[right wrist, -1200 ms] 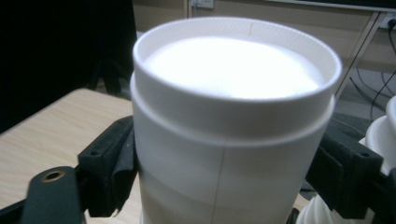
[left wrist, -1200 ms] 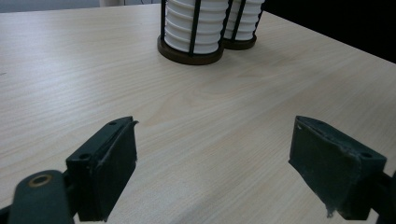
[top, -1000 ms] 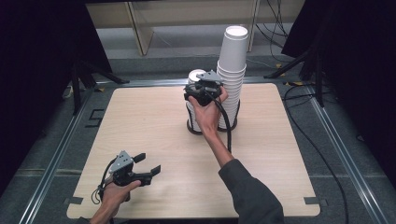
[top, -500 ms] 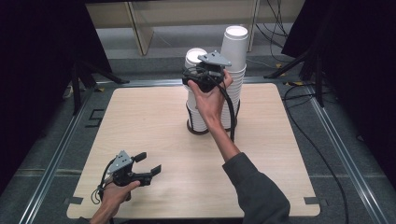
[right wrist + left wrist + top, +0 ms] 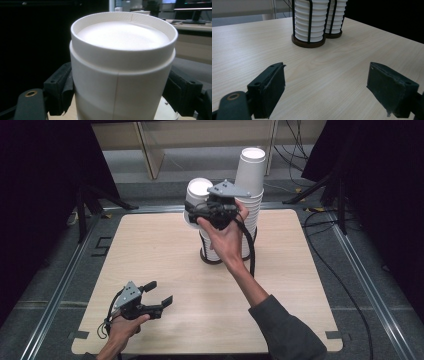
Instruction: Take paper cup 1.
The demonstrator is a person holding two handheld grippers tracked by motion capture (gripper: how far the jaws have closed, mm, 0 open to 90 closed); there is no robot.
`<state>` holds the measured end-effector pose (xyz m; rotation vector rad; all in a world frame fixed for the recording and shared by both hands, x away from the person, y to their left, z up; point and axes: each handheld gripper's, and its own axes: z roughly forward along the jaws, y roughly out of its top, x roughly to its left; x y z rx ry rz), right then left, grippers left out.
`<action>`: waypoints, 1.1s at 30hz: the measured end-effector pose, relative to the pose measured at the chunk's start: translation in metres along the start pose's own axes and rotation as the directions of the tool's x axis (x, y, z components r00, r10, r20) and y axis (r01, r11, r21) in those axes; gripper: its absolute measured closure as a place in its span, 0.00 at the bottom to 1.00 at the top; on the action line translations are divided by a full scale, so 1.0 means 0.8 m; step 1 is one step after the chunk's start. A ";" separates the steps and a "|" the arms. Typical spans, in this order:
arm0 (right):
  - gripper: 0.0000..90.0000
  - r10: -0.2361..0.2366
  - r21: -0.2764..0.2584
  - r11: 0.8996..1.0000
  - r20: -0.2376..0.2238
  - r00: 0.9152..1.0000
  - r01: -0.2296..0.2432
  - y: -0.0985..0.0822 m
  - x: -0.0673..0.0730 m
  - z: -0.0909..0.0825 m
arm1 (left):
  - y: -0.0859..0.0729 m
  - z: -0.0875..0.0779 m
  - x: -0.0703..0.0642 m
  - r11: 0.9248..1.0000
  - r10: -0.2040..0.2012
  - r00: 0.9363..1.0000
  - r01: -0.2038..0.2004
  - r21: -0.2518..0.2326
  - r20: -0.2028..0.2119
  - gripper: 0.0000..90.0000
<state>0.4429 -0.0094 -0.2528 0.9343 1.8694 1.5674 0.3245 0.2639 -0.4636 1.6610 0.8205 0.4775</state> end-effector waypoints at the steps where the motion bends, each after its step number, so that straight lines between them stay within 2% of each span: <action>1: 0.22 0.002 0.007 1.000 -0.023 1.000 -0.002 -0.006 0.004 -0.003 | 0.000 0.000 0.000 1.000 -0.008 1.000 0.008 -0.006 0.004 0.16; 2: 0.22 -0.005 0.011 1.000 -0.039 0.999 0.005 -0.013 0.006 -0.005 | 0.002 -0.002 0.001 1.000 0.020 1.000 -0.020 0.010 0.002 0.16; 3: 0.22 -0.014 0.020 1.000 -0.051 0.999 0.015 -0.019 0.009 -0.007 | 0.002 -0.002 0.001 1.000 0.012 1.000 -0.012 0.002 0.007 0.16; 4: 0.22 0.001 0.036 0.999 -0.070 0.998 0.001 -0.026 0.012 -0.009 | 0.002 -0.002 0.001 1.000 0.013 1.000 -0.013 -0.009 0.014 0.16; 5: 0.22 -0.012 0.041 0.999 -0.082 0.997 0.015 -0.033 0.013 -0.011 | 0.003 -0.003 -0.001 1.000 0.009 1.000 -0.009 -0.004 0.012 0.16; 8: 0.22 0.006 0.061 0.998 -0.128 0.992 0.002 -0.053 0.018 -0.014 | 0.003 -0.002 -0.002 0.999 0.000 0.999 0.001 -0.038 0.038 0.16; 10: 0.22 -0.015 0.073 0.997 -0.132 0.991 0.025 -0.062 0.017 -0.018 | 0.003 -0.002 -0.003 0.999 0.005 0.999 -0.003 -0.044 0.040 0.16; 11: 0.22 -0.015 0.073 0.997 -0.144 0.990 0.026 -0.069 0.017 -0.019 | 0.004 -0.004 -0.004 0.999 0.018 0.999 -0.017 -0.028 0.036 0.16; 12: 0.22 0.013 0.086 0.996 -0.154 0.988 0.001 -0.077 0.018 -0.021 | 0.004 -0.004 -0.005 0.999 0.018 0.999 -0.017 -0.033 0.037 0.16; 14: 0.22 0.002 0.093 0.996 -0.153 0.988 0.012 -0.081 0.016 -0.022 | 0.004 -0.004 -0.005 0.999 0.024 0.999 -0.022 -0.035 0.036 0.16; 15: 0.22 0.023 0.103 0.995 -0.167 0.986 -0.006 -0.092 0.016 -0.025 | 0.004 -0.003 -0.005 0.999 0.019 0.999 -0.017 -0.046 0.042 0.16; 17: 0.22 0.013 0.104 0.995 -0.171 0.985 0.005 -0.100 0.015 -0.026 | 0.006 -0.005 -0.006 0.999 0.027 0.999 -0.025 -0.044 0.040 0.16; 20: 0.22 0.046 0.118 0.993 -0.189 0.981 -0.024 -0.113 0.021 -0.027 | 0.006 -0.004 -0.006 0.998 0.028 0.998 -0.024 -0.064 0.051 0.16; 21: 0.22 0.032 0.115 0.993 -0.204 0.979 -0.008 -0.117 0.020 -0.026 | 0.005 -0.003 -0.006 0.997 0.022 0.998 -0.017 -0.079 0.062 0.16; 22: 0.22 0.057 0.126 0.992 -0.216 0.975 -0.030 -0.122 0.023 -0.026 | 0.006 -0.003 -0.006 0.996 0.021 0.998 -0.015 -0.083 0.064 0.16; 24: 0.22 0.053 0.128 0.992 -0.224 0.973 -0.025 -0.126 0.024 -0.024 | 0.006 -0.002 -0.006 0.996 0.022 0.998 -0.016 -0.086 0.066 0.16; 25: 0.22 0.054 0.143 0.989 -0.247 0.968 -0.019 -0.132 0.029 -0.022 | 0.007 -0.006 -0.008 0.998 0.027 0.998 -0.024 -0.057 0.053 0.16; 28: 0.22 0.034 0.147 0.989 -0.262 0.965 0.005 -0.139 0.036 -0.018 | 0.008 -0.006 -0.009 0.998 0.030 0.997 -0.026 -0.062 0.065 0.16; 30: 0.22 0.046 0.166 0.986 -0.268 0.962 -0.001 -0.142 0.038 -0.018 | 0.008 -0.006 -0.010 0.998 0.030 0.997 -0.026 -0.061 0.065 0.16; 31: 0.22 0.056 0.168 0.986 -0.281 0.958 -0.009 -0.144 0.040 -0.017 | 0.008 -0.006 -0.010 0.998 0.029 0.997 -0.025 -0.064 0.069 0.16; 32: 0.22 0.051 0.172 0.985 -0.283 0.958 -0.001 -0.148 0.044 -0.015 | 0.008 -0.003 -0.010 0.996 0.024 0.996 -0.016 -0.090 0.087 0.16; 33: 0.22 0.043 0.177 0.984 -0.286 0.957 0.008 -0.149 0.046 -0.015 | 0.008 -0.003 -0.010 0.996 0.025 0.996 -0.017 -0.089 0.088 0.16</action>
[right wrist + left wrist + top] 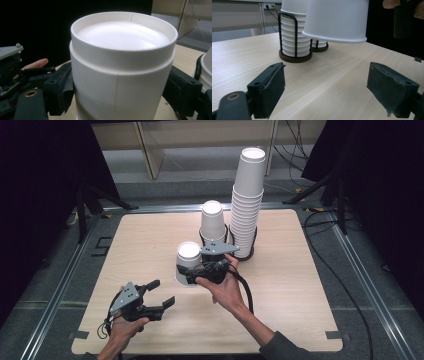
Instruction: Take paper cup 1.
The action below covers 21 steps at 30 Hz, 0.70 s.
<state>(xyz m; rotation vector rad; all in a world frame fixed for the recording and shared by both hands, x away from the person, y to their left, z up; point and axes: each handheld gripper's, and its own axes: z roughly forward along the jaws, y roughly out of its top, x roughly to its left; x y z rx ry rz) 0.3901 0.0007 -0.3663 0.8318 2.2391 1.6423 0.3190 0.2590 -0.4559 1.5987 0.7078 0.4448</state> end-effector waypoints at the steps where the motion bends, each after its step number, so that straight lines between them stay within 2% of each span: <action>1: 0.22 0.028 0.012 1.000 -0.009 1.000 -0.027 -0.002 0.003 0.001 | 0.000 0.000 0.000 1.000 0.002 1.000 -0.002 0.001 0.002 0.16; 2: 0.22 -0.002 0.007 1.000 -0.010 1.000 0.002 -0.003 0.002 0.002 | 0.001 -0.002 -0.001 1.000 0.002 1.000 -0.001 0.029 -0.009 0.16; 3: 0.22 -0.003 0.008 1.000 -0.010 1.000 0.003 -0.004 0.003 0.003 | 0.001 -0.002 -0.002 0.999 0.001 1.000 0.000 0.033 -0.011 0.16; 4: 0.22 0.016 0.009 1.000 -0.033 0.999 -0.016 -0.006 0.004 0.005 | 0.001 -0.002 -0.002 0.999 -0.002 1.000 0.002 0.037 -0.012 0.16; 5: 0.22 0.027 0.006 1.000 -0.026 0.999 -0.027 -0.007 0.006 0.006 | 0.001 -0.002 -0.002 0.999 0.002 1.000 -0.002 0.037 -0.010 0.16; 8: 0.22 -0.001 0.026 1.000 -0.026 1.000 0.001 -0.010 0.006 0.008 | 0.001 -0.001 -0.003 0.999 0.003 1.000 -0.003 0.037 0.000 0.16; 9: 0.22 0.028 0.032 0.999 -0.034 0.999 -0.027 -0.012 0.009 0.009 | 0.001 -0.001 -0.003 0.999 0.006 1.000 -0.006 0.037 0.003 0.16; 10: 0.22 0.025 0.041 0.999 -0.032 0.999 -0.023 -0.013 0.009 0.009 | 0.001 -0.001 -0.003 0.999 0.002 1.000 -0.002 0.033 0.005 0.16; 11: 0.22 0.002 0.025 1.000 -0.041 0.999 -0.001 -0.014 0.008 0.012 | 0.001 -0.001 -0.003 0.999 0.010 1.000 -0.010 0.035 0.007 0.16; 13: 0.22 0.018 0.027 1.000 -0.059 0.998 -0.017 -0.016 0.009 0.014 | 0.001 -0.001 -0.004 0.999 0.009 1.000 -0.010 0.035 0.006 0.16; 15: 0.22 0.031 0.047 0.998 -0.045 0.999 -0.029 -0.018 0.011 0.014 | 0.001 -0.001 -0.003 0.999 0.014 1.000 -0.014 0.037 0.006 0.16; 18: 0.22 -0.007 0.047 0.999 -0.043 0.999 0.009 -0.020 0.011 0.016 | 0.001 -0.001 -0.003 0.999 0.013 1.000 -0.013 0.036 0.002 0.16; 21: 0.22 0.011 0.059 0.998 -0.051 0.999 -0.008 -0.023 0.013 0.018 | 0.001 0.000 -0.004 0.999 0.011 1.000 -0.011 0.036 0.003 0.16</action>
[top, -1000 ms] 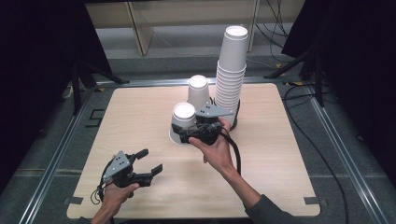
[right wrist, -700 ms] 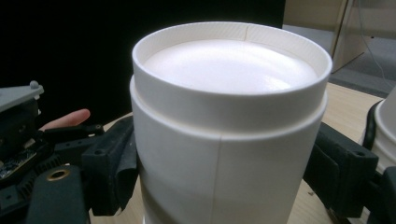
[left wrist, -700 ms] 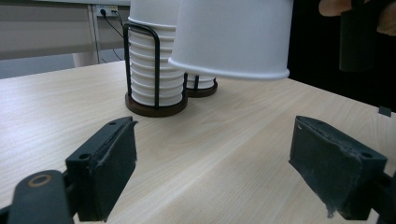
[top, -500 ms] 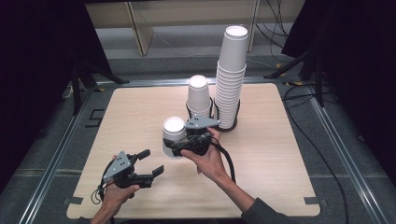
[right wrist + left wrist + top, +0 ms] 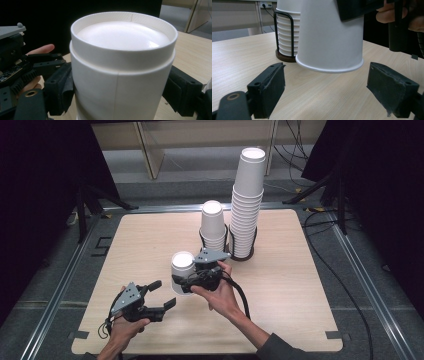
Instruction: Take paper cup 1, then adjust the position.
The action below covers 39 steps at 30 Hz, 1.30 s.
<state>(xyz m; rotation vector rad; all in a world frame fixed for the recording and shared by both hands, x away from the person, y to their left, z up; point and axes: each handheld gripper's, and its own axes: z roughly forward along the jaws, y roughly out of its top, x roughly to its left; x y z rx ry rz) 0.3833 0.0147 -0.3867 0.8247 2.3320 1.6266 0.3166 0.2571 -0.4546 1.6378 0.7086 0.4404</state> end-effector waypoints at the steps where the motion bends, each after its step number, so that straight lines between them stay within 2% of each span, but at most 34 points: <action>1: 0.22 -0.002 0.003 1.000 0.001 1.000 0.002 0.000 0.000 0.000 | 0.000 0.001 -0.001 1.000 -0.008 1.000 0.008 -0.005 0.001 0.16; 5: 0.22 0.011 -0.008 1.000 -0.008 1.000 -0.011 -0.003 0.000 0.003 | 0.000 0.000 0.000 1.000 -0.001 1.000 0.001 0.003 0.000 0.16; 6: 0.22 0.011 0.010 1.000 0.001 1.000 -0.011 -0.003 0.000 0.002 | 0.000 0.000 -0.001 1.000 -0.003 1.000 0.003 0.001 0.000 0.16; 7: 0.22 -0.015 0.006 1.000 0.000 1.000 0.015 -0.004 -0.001 0.003 | 0.000 0.001 -0.001 1.000 -0.008 1.000 0.008 -0.004 0.000 0.16; 9: 0.22 -0.005 0.004 1.000 -0.005 1.000 0.005 -0.005 0.000 0.004 | 0.000 0.000 0.000 1.000 -0.002 1.000 0.002 0.003 0.000 0.16; 11: 0.22 0.003 0.012 1.000 -0.014 1.000 -0.003 -0.006 0.003 0.005 | -0.001 0.004 0.000 1.000 0.001 1.000 -0.001 -0.022 0.013 0.16; 13: 0.22 0.015 0.020 1.000 -0.018 1.000 -0.015 -0.007 0.005 0.006 | -0.001 0.004 0.001 1.000 0.001 1.000 -0.001 -0.019 0.012 0.16; 14: 0.22 -0.013 0.000 1.000 -0.019 1.000 0.013 -0.007 0.004 0.008 | -0.001 0.004 0.001 1.000 0.002 1.000 -0.002 -0.016 0.011 0.16; 15: 0.22 -0.019 0.003 1.000 -0.024 1.000 0.020 -0.008 0.004 0.009 | -0.001 0.004 0.001 1.000 0.002 1.000 -0.002 -0.017 0.011 0.16; 16: 0.22 -0.007 -0.002 1.000 -0.044 0.999 0.006 -0.009 0.005 0.011 | -0.001 0.003 0.001 1.000 0.003 1.000 -0.003 -0.006 0.004 0.16; 17: 0.22 -0.008 0.011 1.000 -0.035 0.999 0.008 -0.009 0.006 0.009 | -0.001 0.003 0.001 1.000 0.003 1.000 -0.003 -0.006 0.004 0.16; 18: 0.22 -0.021 0.001 1.000 -0.032 0.999 0.021 -0.009 0.006 0.011 | 0.000 0.002 0.000 1.000 0.004 1.000 -0.004 0.008 -0.001 0.16; 19: 0.22 0.002 0.003 1.000 -0.051 0.999 -0.002 -0.010 0.008 0.012 | 0.000 0.002 -0.001 1.000 0.003 1.000 -0.003 0.007 -0.001 0.16; 20: 0.22 -0.013 0.002 1.000 -0.038 0.999 0.013 -0.010 0.008 0.011 | 0.000 0.003 0.000 1.000 0.006 1.000 -0.006 -0.003 0.005 0.16; 22: 0.22 -0.015 0.008 1.000 -0.040 0.999 0.015 -0.010 0.008 0.011 | -0.001 0.004 0.000 1.000 0.004 1.000 -0.003 -0.018 0.015 0.16; 24: 0.22 0.023 0.022 1.000 -0.052 0.998 -0.022 -0.010 0.013 0.010 | -0.001 0.004 0.000 1.000 0.000 1.000 0.000 -0.019 0.010 0.16; 25: 0.22 -0.004 0.011 1.000 -0.053 0.999 0.005 -0.011 0.012 0.012 | -0.001 0.004 0.000 1.000 -0.003 1.000 0.003 -0.019 0.011 0.16; 29: 0.22 0.004 0.014 1.000 -0.069 0.998 -0.003 -0.011 0.014 0.013 | 0.000 0.002 -0.001 1.000 -0.010 1.000 0.010 0.015 -0.008 0.16; 31: 0.22 0.006 0.009 1.000 -0.084 0.996 -0.006 -0.012 0.016 0.016 | -0.001 0.004 -0.002 1.000 -0.013 1.000 0.013 0.010 -0.002 0.15; 32: 0.22 0.003 0.006 1.000 -0.090 0.996 -0.002 -0.012 0.016 0.018 | -0.002 0.006 -0.001 1.000 0.000 1.000 0.000 -0.005 0.014 0.15; 34: 0.23 0.002 0.002 1.000 -0.095 0.995 -0.002 -0.013 0.018 0.019 | -0.002 0.007 -0.003 1.000 0.009 1.000 -0.009 -0.001 0.014 0.15; 35: 0.23 0.014 0.009 1.000 -0.098 0.995 -0.013 -0.013 0.020 0.019 | -0.001 0.005 -0.004 1.000 0.016 1.000 -0.016 0.026 0.004 0.14; 38: 0.23 0.002 -0.005 1.000 -0.106 0.994 -0.002 -0.013 0.022 0.020 | -0.001 0.008 -0.006 1.000 0.017 1.000 -0.017 0.026 -0.001 0.13; 39: 0.23 -0.005 -0.020 1.000 -0.109 0.994 0.003 -0.012 0.025 0.021 | -0.002 0.010 -0.007 1.000 0.009 1.000 -0.009 0.013 0.003 0.09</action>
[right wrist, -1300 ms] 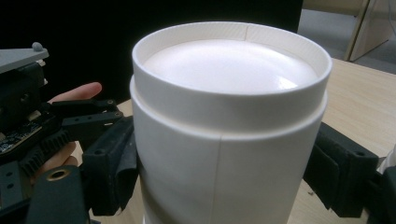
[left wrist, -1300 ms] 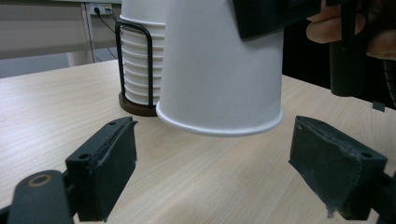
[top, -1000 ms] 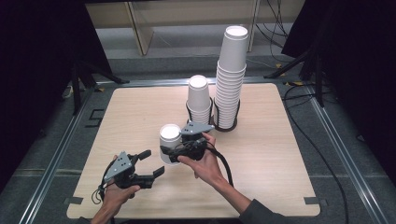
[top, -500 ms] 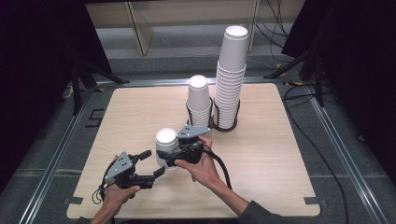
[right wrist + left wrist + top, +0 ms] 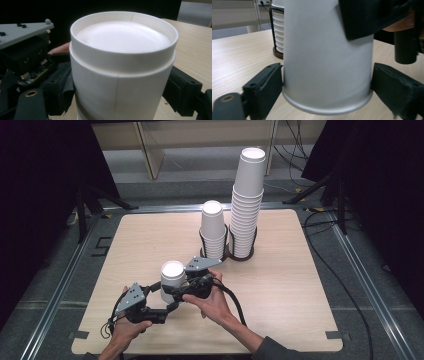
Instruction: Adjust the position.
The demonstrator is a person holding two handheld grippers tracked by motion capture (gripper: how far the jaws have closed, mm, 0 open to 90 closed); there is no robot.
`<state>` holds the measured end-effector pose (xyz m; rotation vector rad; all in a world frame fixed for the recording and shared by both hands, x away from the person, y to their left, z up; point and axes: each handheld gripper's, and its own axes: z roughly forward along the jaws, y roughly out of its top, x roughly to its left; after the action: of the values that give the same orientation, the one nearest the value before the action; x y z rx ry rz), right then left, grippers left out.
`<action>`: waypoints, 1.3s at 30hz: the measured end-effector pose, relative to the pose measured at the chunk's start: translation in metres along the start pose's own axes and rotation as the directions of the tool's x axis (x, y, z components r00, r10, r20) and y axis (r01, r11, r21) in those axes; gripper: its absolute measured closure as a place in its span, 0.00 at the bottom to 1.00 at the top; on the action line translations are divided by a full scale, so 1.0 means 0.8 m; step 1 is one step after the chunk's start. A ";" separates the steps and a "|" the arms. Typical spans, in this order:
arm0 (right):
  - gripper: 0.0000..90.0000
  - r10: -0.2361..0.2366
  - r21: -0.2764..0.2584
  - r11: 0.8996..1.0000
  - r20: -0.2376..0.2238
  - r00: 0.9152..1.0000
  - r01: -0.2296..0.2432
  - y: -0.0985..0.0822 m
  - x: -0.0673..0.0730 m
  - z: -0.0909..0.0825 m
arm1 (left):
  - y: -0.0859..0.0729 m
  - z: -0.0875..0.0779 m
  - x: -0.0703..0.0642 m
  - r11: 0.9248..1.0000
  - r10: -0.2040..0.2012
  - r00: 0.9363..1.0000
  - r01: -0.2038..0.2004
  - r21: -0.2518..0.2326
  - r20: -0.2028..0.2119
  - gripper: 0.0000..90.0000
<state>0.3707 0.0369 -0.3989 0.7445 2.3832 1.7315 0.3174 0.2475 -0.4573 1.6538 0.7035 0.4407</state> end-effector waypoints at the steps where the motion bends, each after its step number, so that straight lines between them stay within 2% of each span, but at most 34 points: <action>1: 0.23 0.009 0.015 1.000 -0.003 1.000 -0.009 0.001 0.003 -0.001 | 0.000 0.000 0.000 1.000 0.000 1.000 0.000 0.000 0.000 0.08; 4: 0.23 -0.010 -0.010 1.000 -0.015 1.000 0.010 0.000 0.006 0.003 | 0.001 -0.001 0.000 1.000 0.009 1.000 -0.009 0.014 -0.008 0.05; 6: 0.23 -0.002 -0.003 1.000 -0.025 1.000 0.002 0.000 0.008 0.003 | 0.001 0.000 0.000 1.000 0.006 1.000 -0.006 0.013 -0.008 0.04; 10: 0.23 0.052 -0.015 0.998 -0.063 0.997 -0.053 0.000 0.017 0.004 | 0.000 0.000 0.000 1.000 -0.013 1.000 0.013 0.010 -0.014 0.00; 11: 0.23 0.045 -0.023 0.999 -0.068 0.997 -0.047 0.001 0.017 0.004 | -0.001 0.003 0.001 1.000 -0.016 1.000 0.016 -0.010 -0.002 0.00; 14: 0.23 0.028 -0.027 0.999 -0.070 0.997 -0.030 0.003 0.021 0.003 | -0.001 0.001 0.000 1.000 -0.003 1.000 0.003 -0.013 0.006 0.00; 15: 0.23 0.023 -0.013 1.000 -0.056 0.998 -0.024 0.004 0.022 0.001 | -0.001 0.001 0.000 1.000 -0.003 1.000 0.003 -0.013 0.006 0.00; 16: 0.23 -0.016 -0.044 0.999 -0.067 0.998 0.013 0.004 0.019 0.004 | 0.000 -0.001 -0.001 1.000 0.002 1.000 -0.002 -0.006 -0.004 0.00; 17: 0.22 -0.021 -0.042 0.999 -0.068 0.997 0.018 0.004 0.019 0.003 | -0.001 0.001 0.000 1.000 0.004 1.000 -0.004 -0.025 0.012 0.01; 18: 0.22 -0.001 -0.028 1.000 -0.071 0.997 -0.001 0.005 0.020 0.003 | -0.001 0.000 0.000 1.000 0.011 1.000 -0.011 -0.016 0.009 0.02; 19: 0.22 -0.010 -0.025 1.000 -0.068 0.998 0.008 0.004 0.020 0.003 | -0.001 0.000 0.000 1.000 0.011 1.000 -0.011 -0.016 0.009 0.02; 20: 0.21 -0.015 -0.013 1.000 -0.061 0.998 0.014 0.004 0.020 0.002 | 0.000 -0.003 0.000 1.000 0.014 1.000 -0.014 0.018 -0.011 0.03; 21: 0.21 -0.014 -0.003 1.000 -0.061 0.998 0.013 0.005 0.021 0.002 | 0.000 -0.003 0.000 1.000 0.008 1.000 -0.007 0.020 -0.016 0.04; 22: 0.21 -0.029 -0.014 1.000 -0.067 0.997 0.028 0.004 0.021 0.004 | -0.001 -0.001 0.001 1.000 0.005 1.000 -0.005 -0.003 0.001 0.06; 23: 0.20 -0.037 0.005 0.999 -0.059 0.998 0.037 0.006 0.021 0.003 | 0.000 -0.001 0.002 1.000 0.015 1.000 -0.015 -0.007 0.005 0.07; 24: 0.20 -0.031 0.009 0.999 -0.069 0.997 0.031 0.007 0.020 0.002 | 0.002 -0.004 0.001 0.999 0.032 0.999 -0.032 0.016 -0.007 0.07; 27: 0.19 -0.030 0.016 0.999 -0.082 0.996 0.032 0.011 0.018 -0.001 | 0.003 -0.003 0.001 0.999 0.035 0.999 -0.035 -0.008 0.008 0.08; 28: 0.18 -0.026 0.007 1.000 -0.095 0.995 0.026 0.016 0.015 -0.006 | 0.003 -0.002 -0.001 0.998 0.062 0.998 -0.062 0.005 0.005 0.08; 29: 0.18 -0.026 0.007 1.000 -0.095 0.995 0.026 0.016 0.015 -0.006 | 0.003 -0.002 -0.001 0.998 0.062 0.998 -0.062 0.005 0.005 0.08; 30: 0.17 -0.021 0.004 1.000 -0.102 0.995 0.022 0.021 0.013 -0.011 | 0.004 -0.004 -0.004 0.997 0.076 0.997 -0.076 0.035 0.000 0.08; 32: 0.17 -0.027 0.016 0.999 -0.099 0.995 0.028 0.028 0.011 -0.019 | 0.004 -0.002 -0.005 0.996 0.083 0.997 -0.083 0.024 0.005 0.09; 34: 0.17 -0.027 0.007 1.000 -0.115 0.993 0.028 0.032 0.009 -0.023 | 0.004 -0.002 -0.005 0.994 0.104 0.995 -0.104 0.040 0.003 0.09; 35: 0.17 -0.015 0.026 0.999 -0.129 0.992 0.018 0.035 0.008 -0.027 | 0.004 -0.002 -0.006 0.993 0.112 0.994 -0.112 0.049 0.001 0.09; 36: 0.17 -0.036 0.037 0.998 -0.116 0.993 0.041 0.037 0.006 -0.031 | 0.003 -0.001 -0.006 0.994 0.107 0.994 -0.107 0.038 0.008 0.09; 38: 0.17 -0.037 0.069 0.996 -0.137 0.990 0.047 0.041 0.005 -0.036 | 0.005 -0.003 -0.006 0.988 0.130 0.991 -0.130 0.081 0.008 0.09; 39: 0.17 -0.037 0.069 0.996 -0.137 0.990 0.047 0.041 0.005 -0.036 | 0.005 -0.003 -0.006 0.988 0.130 0.991 -0.130 0.081 0.008 0.09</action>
<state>0.3678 0.0211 -0.3580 0.5981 2.5429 1.7404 0.3131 0.2458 -0.4528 1.7839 0.6205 0.5085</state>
